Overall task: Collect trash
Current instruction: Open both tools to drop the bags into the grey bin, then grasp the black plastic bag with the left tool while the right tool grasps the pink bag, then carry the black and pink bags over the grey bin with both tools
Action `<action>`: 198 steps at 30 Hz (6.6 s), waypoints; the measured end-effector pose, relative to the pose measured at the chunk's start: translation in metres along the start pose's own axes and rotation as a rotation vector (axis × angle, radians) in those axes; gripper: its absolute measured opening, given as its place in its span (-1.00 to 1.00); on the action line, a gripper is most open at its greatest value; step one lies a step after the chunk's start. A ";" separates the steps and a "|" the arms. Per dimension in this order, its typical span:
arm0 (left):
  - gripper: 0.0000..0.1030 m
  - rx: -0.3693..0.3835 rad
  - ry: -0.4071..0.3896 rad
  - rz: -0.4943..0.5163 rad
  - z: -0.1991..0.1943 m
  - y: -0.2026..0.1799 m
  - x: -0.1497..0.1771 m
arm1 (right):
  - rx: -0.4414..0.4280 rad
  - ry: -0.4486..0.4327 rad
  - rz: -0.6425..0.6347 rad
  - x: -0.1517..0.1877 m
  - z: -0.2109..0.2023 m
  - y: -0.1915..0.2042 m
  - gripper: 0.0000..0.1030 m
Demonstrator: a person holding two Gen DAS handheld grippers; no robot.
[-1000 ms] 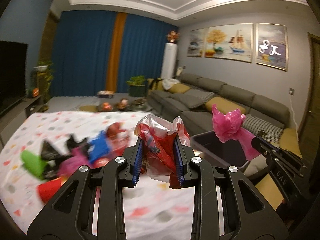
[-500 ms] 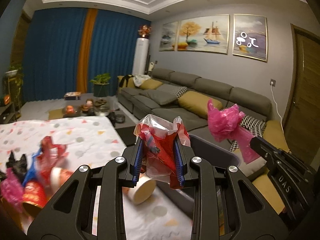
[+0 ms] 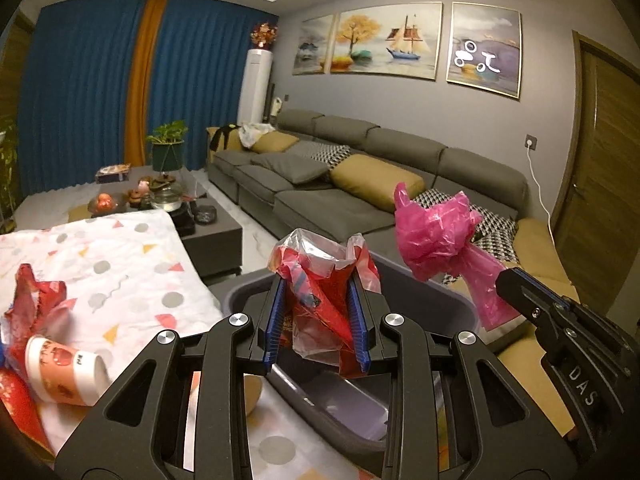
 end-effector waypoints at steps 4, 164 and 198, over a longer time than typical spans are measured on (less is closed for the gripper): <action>-0.44 0.012 0.016 0.008 0.010 -0.004 0.000 | 0.003 0.002 0.002 0.001 0.002 0.001 -0.96; -1.00 -0.202 -0.088 -0.131 -0.253 0.182 0.059 | -0.478 -0.006 -0.263 0.058 -0.107 0.218 -0.80; -1.00 0.080 -0.008 0.047 -0.053 0.001 -0.017 | -0.149 -0.015 -0.012 0.004 -0.022 0.024 -0.80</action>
Point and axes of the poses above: each gripper's, at about its wrist camera, not at the fingertips, and z roughly the way its jaws point, y to its left, x to its underside, the point moved 8 cm from there along z, roughly the way its jaws point, and after that the axes turned 13 degrees about y, right-handed, at the moved point
